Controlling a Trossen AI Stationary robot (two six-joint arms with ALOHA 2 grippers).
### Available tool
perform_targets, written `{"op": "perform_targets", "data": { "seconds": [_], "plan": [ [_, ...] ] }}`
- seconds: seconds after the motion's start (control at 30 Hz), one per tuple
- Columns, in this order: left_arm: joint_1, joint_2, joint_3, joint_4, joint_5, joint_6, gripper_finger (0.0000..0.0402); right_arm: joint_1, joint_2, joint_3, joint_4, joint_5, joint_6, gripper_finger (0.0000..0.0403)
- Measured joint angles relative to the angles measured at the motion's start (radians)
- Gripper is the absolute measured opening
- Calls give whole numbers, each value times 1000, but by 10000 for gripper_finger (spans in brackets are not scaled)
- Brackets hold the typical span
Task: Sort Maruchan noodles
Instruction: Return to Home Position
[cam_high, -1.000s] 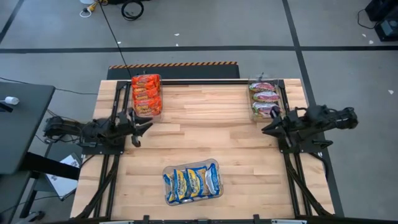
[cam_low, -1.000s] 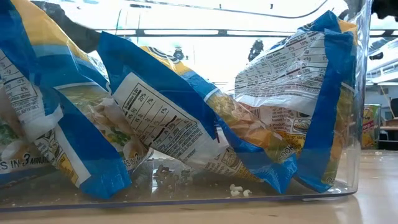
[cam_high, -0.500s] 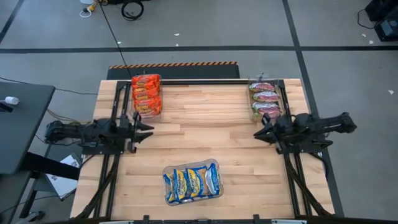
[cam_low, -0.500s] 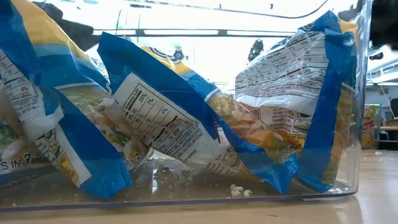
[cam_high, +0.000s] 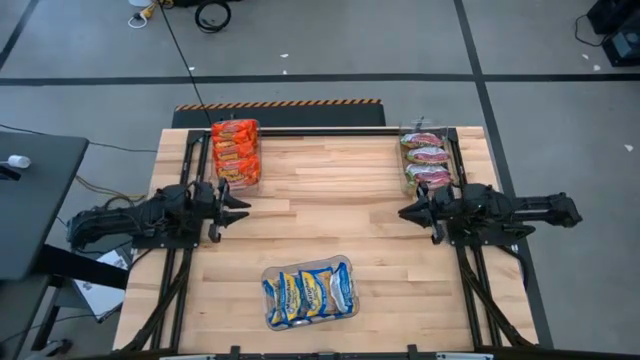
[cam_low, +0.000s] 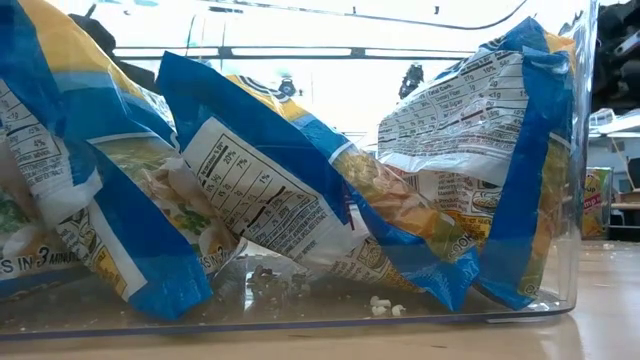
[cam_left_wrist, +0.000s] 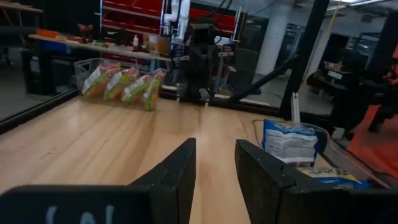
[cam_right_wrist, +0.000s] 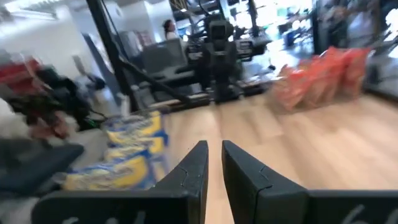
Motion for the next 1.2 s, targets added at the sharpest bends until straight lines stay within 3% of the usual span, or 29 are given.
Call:
{"op": "perform_targets", "data": {
  "seconds": [0.2, 1.2],
  "plan": [
    [-12, 58, 0, -7, -58, 63, 117, 5, 37, 0, 18, 113, -103, 53],
    [-13, 72, -1, 7, -62, 54, 117, 5, 36, 0, 24, 112, -99, 53]
  ]
}}
